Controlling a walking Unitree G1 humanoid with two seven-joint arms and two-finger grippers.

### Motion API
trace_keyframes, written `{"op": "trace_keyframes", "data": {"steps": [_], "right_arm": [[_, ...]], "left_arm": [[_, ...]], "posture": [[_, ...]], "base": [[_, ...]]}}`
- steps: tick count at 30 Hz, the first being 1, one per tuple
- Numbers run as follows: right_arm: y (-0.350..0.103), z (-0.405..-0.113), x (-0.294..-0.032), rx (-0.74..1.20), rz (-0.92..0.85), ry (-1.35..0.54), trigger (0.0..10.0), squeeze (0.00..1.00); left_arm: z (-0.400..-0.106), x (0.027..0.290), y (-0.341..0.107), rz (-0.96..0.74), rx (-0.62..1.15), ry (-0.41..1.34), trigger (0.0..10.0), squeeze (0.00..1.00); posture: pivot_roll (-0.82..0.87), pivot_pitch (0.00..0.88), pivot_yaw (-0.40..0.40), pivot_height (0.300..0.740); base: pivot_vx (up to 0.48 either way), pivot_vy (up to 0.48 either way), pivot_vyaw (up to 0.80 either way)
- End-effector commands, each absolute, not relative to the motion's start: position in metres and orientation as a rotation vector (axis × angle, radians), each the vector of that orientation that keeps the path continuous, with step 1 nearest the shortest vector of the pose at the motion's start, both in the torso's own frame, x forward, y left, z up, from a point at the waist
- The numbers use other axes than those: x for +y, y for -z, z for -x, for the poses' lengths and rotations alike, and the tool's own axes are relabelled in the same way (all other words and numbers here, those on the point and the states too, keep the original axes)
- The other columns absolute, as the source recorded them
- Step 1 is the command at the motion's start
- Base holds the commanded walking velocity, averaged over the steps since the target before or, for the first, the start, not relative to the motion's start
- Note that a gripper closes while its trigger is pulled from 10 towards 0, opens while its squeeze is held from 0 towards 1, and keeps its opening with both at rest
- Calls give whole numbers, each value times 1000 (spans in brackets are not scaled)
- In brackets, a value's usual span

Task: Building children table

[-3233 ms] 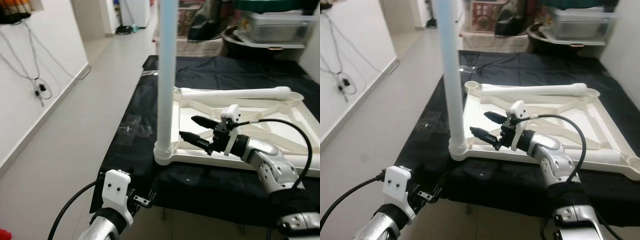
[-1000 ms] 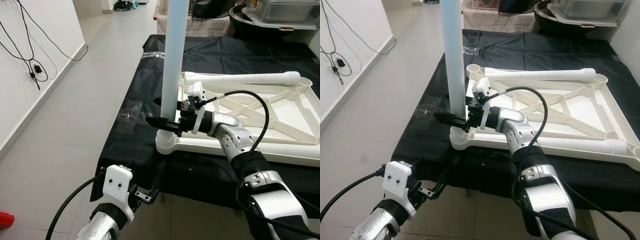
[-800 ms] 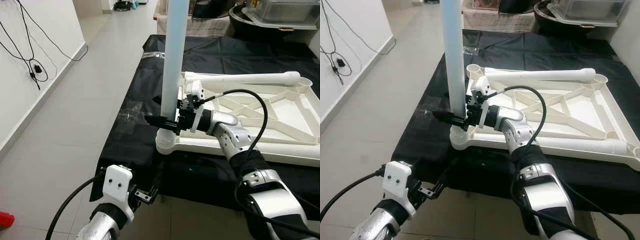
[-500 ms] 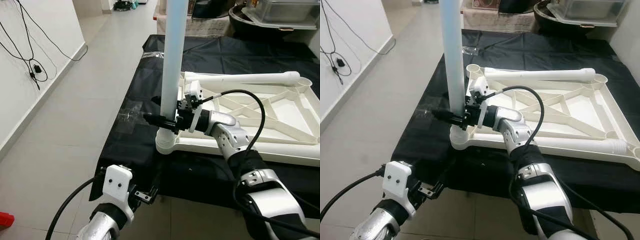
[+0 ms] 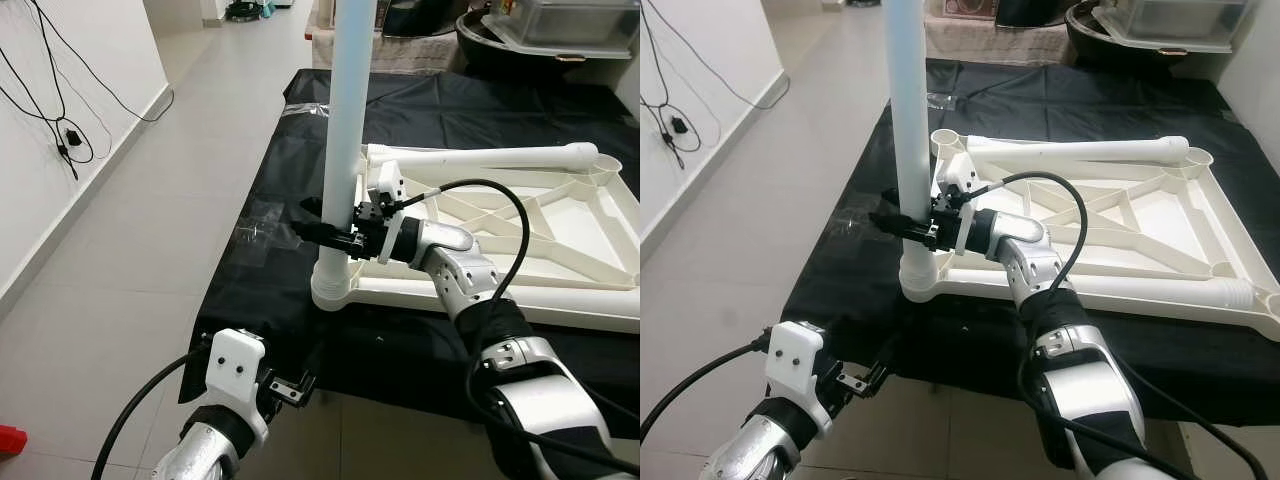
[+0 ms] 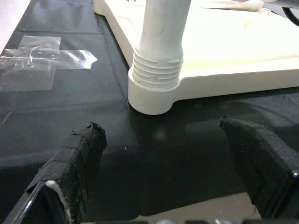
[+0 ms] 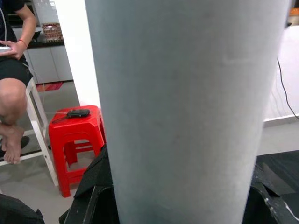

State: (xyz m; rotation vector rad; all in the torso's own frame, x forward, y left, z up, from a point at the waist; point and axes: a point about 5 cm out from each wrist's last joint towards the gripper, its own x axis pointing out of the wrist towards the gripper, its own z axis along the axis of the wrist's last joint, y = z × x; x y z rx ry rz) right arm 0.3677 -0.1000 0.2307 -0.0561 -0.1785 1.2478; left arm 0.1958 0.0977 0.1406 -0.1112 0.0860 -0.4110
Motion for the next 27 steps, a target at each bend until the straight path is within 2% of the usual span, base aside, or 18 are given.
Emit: {"op": "trace_keyframes", "data": {"steps": [1,7,14,17,19,22,23,24,25,26,27], "right_arm": [[-224,-365,-98,-183,36,-1254,0,0],[-219,-360,-102,-209,50,-1211,0,0],[-204,-350,-116,-205,61,-1065,0,0],[-192,-352,-120,-152,52,-832,0,0],[-192,-352,-120,-152,52,-832,0,0],[-185,-354,-121,-117,50,-668,0,0],[-185,-354,-121,-117,50,-668,0,0],[-181,-357,-125,-101,54,-531,0,0],[-181,-357,-125,-101,54,-531,0,0],[-177,-360,-132,-83,51,-361,0,0],[-177,-360,-132,-83,51,-361,0,0]], "left_arm": [[-195,98,-134,112,124,411,10000,0],[-196,98,-133,110,124,413,10000,0],[-196,98,-133,104,122,419,10000,0],[-197,99,-132,102,121,421,10000,0],[-197,99,-132,102,121,421,10000,0],[-198,99,-132,99,119,423,10000,0],[-198,99,-132,99,119,423,10000,0],[-199,99,-131,97,118,425,10000,0],[-199,99,-131,97,118,425,10000,0],[-200,99,-131,96,117,425,10000,0],[-200,99,-131,96,117,425,10000,0]], "posture": [[133,173,-25,740],[133,170,-23,740],[121,157,-17,740],[117,147,-15,740],[117,147,-15,740],[113,136,-11,740],[113,136,-11,740],[112,134,-13,740],[112,134,-13,740],[112,131,-12,740],[112,131,-12,740]], "base": [[0,0,0],[0,0,0],[0,0,0],[0,0,0],[0,0,0],[0,0,0],[0,0,0],[0,0,0],[0,0,0],[0,0,0],[0,0,0]]}}
